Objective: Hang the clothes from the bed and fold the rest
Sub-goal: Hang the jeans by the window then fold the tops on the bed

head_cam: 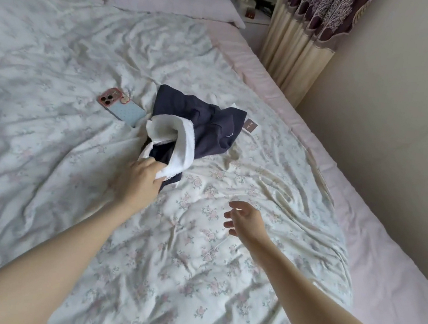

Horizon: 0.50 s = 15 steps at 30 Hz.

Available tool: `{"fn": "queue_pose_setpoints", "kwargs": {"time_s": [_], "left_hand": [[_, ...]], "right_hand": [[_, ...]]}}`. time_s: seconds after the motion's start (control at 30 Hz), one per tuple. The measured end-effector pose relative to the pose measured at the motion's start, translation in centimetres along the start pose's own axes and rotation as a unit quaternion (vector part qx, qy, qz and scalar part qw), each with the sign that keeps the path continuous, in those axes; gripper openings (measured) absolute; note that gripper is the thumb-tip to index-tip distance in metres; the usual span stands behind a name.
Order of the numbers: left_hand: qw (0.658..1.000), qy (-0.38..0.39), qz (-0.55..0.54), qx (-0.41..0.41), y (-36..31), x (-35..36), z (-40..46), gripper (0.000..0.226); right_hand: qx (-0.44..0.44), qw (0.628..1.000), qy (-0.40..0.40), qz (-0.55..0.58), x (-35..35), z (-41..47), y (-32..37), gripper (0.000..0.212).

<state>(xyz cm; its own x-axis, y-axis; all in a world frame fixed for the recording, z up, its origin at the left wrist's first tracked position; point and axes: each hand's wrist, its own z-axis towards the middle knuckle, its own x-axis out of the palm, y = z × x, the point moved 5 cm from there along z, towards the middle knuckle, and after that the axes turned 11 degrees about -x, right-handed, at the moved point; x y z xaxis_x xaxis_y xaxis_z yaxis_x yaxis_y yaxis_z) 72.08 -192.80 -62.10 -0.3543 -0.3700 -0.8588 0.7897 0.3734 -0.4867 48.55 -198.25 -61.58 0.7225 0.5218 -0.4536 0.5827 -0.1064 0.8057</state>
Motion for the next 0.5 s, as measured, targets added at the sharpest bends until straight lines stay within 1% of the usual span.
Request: {"fn": "queue_pose_setpoints", "kwargs": {"time_s": [0.07, 0.13, 0.2, 0.23, 0.27, 0.3, 0.33, 0.37, 0.4, 0.43, 0.5], "left_hand": [[0.994, 0.001, 0.007, 0.107, -3.5, -2.0, -2.8, 0.029], [0.983, 0.019, 0.009, 0.181, -6.8, -3.6, -6.0, 0.033], [0.974, 0.050, -0.002, 0.222, -9.3, -4.5, -9.2, 0.031], [0.971, 0.068, -0.007, 0.229, -10.4, -5.0, -10.7, 0.029], [0.968, 0.080, -0.012, 0.237, -11.5, -5.8, -12.4, 0.026], [0.966, 0.081, -0.015, 0.244, -12.3, -6.4, -13.8, 0.024], [0.965, 0.081, -0.015, 0.249, -13.0, -7.2, -15.0, 0.023], [0.963, 0.083, -0.010, 0.256, -14.0, -8.2, -16.7, 0.023], [0.961, 0.083, -0.005, 0.263, -14.7, -9.2, -18.0, 0.024], [0.958, 0.082, -0.003, 0.274, -15.5, -10.1, -19.5, 0.024], [0.951, 0.082, 0.000, 0.299, -17.0, -12.1, -22.7, 0.026]], "right_hand": [[0.004, 0.999, -0.015, 0.047, -0.9, -1.3, 0.8, 0.033], [0.009, 0.996, -0.019, 0.089, -1.7, -3.2, 1.7, 0.030], [0.018, 0.992, -0.011, 0.124, -2.2, -5.2, 2.1, 0.029], [0.008, 0.992, -0.007, 0.126, -2.5, -6.4, 2.2, 0.031], [-0.026, 0.995, -0.007, 0.101, -3.2, -7.9, 2.4, 0.034], [-0.081, 0.996, -0.003, 0.040, -3.7, -9.2, 2.5, 0.039], [-0.144, 0.989, 0.006, -0.035, -4.1, -10.5, 2.5, 0.047], [-0.202, 0.972, 0.022, -0.116, -4.7, -12.3, 2.5, 0.055], [-0.244, 0.949, 0.049, -0.191, -4.9, -13.6, 2.1, 0.064], [-0.268, 0.924, 0.086, -0.258, -5.1, -15.1, 1.7, 0.071], [-0.288, 0.862, 0.167, -0.382, -5.2, -18.0, 0.9, 0.080]]}}
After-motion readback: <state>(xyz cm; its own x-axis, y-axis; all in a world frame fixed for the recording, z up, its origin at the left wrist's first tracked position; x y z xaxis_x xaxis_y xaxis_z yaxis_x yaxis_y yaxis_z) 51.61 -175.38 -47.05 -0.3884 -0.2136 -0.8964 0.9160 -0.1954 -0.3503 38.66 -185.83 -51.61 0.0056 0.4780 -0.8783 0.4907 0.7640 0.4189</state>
